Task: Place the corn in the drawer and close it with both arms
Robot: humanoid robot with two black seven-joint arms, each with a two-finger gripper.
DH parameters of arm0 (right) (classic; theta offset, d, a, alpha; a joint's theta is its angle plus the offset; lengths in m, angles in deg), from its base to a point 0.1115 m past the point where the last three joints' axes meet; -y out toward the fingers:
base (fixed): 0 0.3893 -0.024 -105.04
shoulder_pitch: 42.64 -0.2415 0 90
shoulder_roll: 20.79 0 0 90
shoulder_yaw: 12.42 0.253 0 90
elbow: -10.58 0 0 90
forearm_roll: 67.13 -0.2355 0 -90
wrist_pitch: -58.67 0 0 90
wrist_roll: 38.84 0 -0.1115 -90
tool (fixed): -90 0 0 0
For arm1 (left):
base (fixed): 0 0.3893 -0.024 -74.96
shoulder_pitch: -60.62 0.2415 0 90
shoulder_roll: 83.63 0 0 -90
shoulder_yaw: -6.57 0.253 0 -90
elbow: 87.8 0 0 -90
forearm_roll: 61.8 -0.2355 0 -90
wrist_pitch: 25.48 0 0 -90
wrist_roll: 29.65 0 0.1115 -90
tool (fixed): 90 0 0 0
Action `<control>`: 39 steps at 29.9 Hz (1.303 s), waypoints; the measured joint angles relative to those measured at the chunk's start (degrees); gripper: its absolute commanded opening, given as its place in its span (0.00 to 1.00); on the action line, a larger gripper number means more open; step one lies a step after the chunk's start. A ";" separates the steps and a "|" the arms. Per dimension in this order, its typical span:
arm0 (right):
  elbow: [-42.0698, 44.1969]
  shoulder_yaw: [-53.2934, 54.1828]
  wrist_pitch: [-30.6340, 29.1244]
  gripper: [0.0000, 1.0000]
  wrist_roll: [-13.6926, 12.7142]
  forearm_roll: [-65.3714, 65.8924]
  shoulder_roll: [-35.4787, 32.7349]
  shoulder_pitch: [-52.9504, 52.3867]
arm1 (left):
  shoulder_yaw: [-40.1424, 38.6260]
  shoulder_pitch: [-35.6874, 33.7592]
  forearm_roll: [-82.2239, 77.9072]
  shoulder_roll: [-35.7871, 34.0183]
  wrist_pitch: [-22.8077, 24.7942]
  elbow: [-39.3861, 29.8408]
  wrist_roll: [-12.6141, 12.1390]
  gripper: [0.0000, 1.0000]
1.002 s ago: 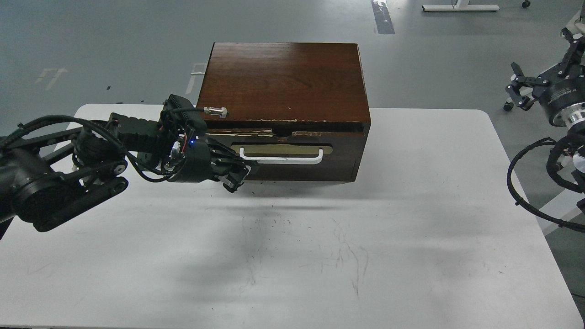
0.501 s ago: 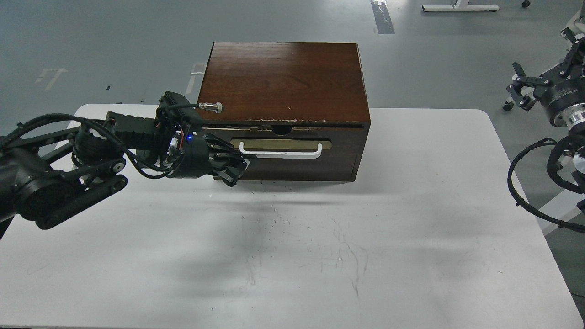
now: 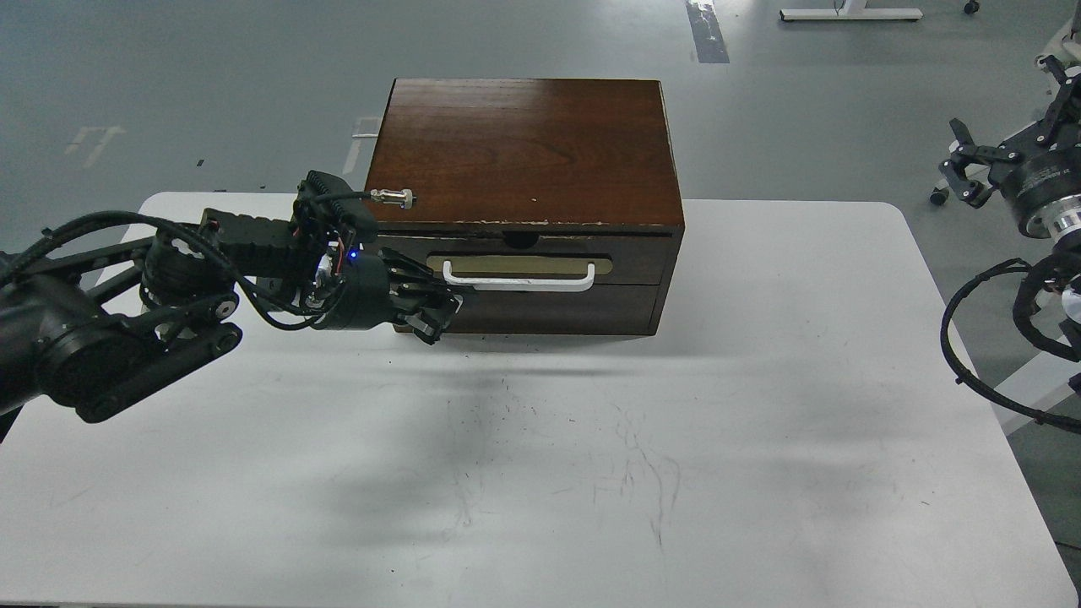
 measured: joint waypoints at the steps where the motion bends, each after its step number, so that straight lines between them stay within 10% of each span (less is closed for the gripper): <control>1: 0.00 0.00 0.00 1.00 0.00 0.00 -0.02 0.05 | -0.05 -0.03 0.00 0.01 0.00 0.12 0.02 0.00; 15: 0.00 0.00 0.00 1.00 0.00 0.00 -0.29 0.12 | -0.02 -0.51 0.86 -0.19 0.33 -0.41 0.58 0.00; 25: 0.19 0.00 0.00 1.00 -0.02 0.00 -0.37 0.14 | -0.10 -0.12 1.93 -2.79 0.36 -5.71 6.22 0.00; 32: 0.52 -0.05 0.00 1.00 -0.02 0.00 -0.78 0.12 | -7.66 -0.47 26.67 -6.56 0.47 -6.87 6.32 0.00; 35: 0.56 -0.14 0.00 1.00 -0.07 0.00 -1.15 -0.02 | -10.15 -0.49 44.72 -10.27 0.59 -5.57 6.34 0.19; 37: 0.55 -0.17 0.00 1.00 -0.10 0.00 -1.15 -0.26 | -10.66 -0.49 57.32 -12.02 0.57 -3.98 6.34 0.64; 39: 0.53 -0.18 0.00 1.00 -0.11 0.00 -1.14 -0.50 | -10.89 -0.50 69.01 -12.65 0.43 -1.22 6.34 0.84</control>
